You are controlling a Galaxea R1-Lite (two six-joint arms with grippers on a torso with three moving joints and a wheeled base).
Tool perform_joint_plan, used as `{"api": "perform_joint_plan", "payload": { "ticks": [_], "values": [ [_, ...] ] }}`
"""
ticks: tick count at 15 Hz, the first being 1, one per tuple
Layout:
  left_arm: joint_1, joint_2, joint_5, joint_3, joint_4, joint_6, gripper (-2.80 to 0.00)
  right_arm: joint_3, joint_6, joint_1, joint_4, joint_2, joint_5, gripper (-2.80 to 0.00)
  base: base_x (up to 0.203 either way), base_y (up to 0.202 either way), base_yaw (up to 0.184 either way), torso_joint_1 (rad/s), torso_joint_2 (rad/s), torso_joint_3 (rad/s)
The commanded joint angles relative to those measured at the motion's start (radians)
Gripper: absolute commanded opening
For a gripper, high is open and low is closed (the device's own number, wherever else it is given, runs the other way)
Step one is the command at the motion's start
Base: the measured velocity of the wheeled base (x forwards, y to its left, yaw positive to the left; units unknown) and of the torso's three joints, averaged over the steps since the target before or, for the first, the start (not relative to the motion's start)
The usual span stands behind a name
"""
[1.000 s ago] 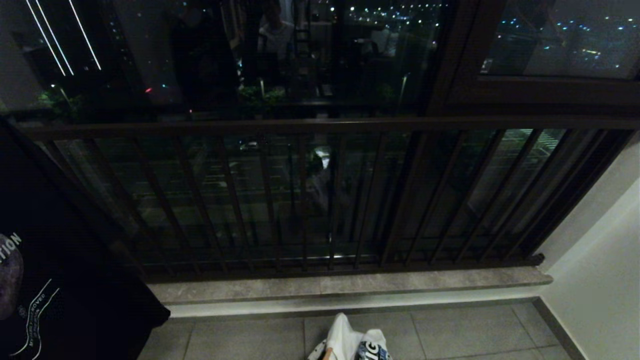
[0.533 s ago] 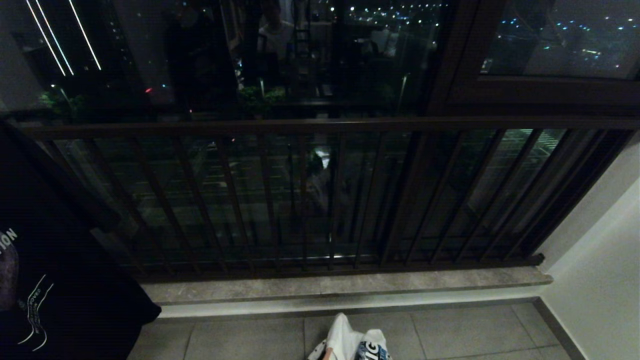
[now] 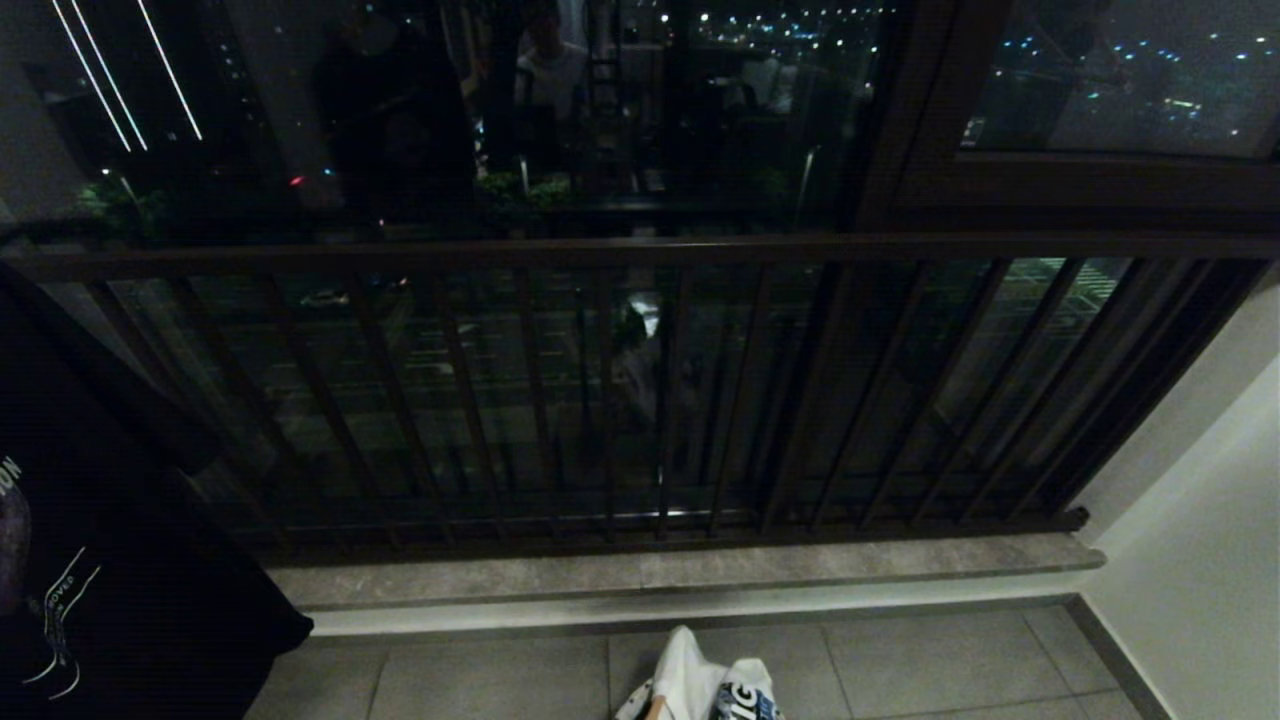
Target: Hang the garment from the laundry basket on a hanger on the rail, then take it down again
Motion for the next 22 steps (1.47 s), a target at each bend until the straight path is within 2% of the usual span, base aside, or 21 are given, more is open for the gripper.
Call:
{"api": "perform_joint_plan", "payload": {
  "ticks": [1, 22],
  "values": [
    [0.004, 0.000, 0.000, -0.001, 0.001, 0.001, -2.80, 0.000, 0.000, 0.000, 0.000, 0.000, 0.000, -2.80, 0.000, 0.000, 0.000, 0.000, 0.00, 0.000],
    [0.003, -0.014, 0.000, -0.045, 0.001, -0.002, -2.80, 0.000, 0.000, 0.000, 0.000, 0.000, 0.000, -2.80, 0.000, 0.000, 0.000, 0.000, 0.00, 0.000]
  ]
}}
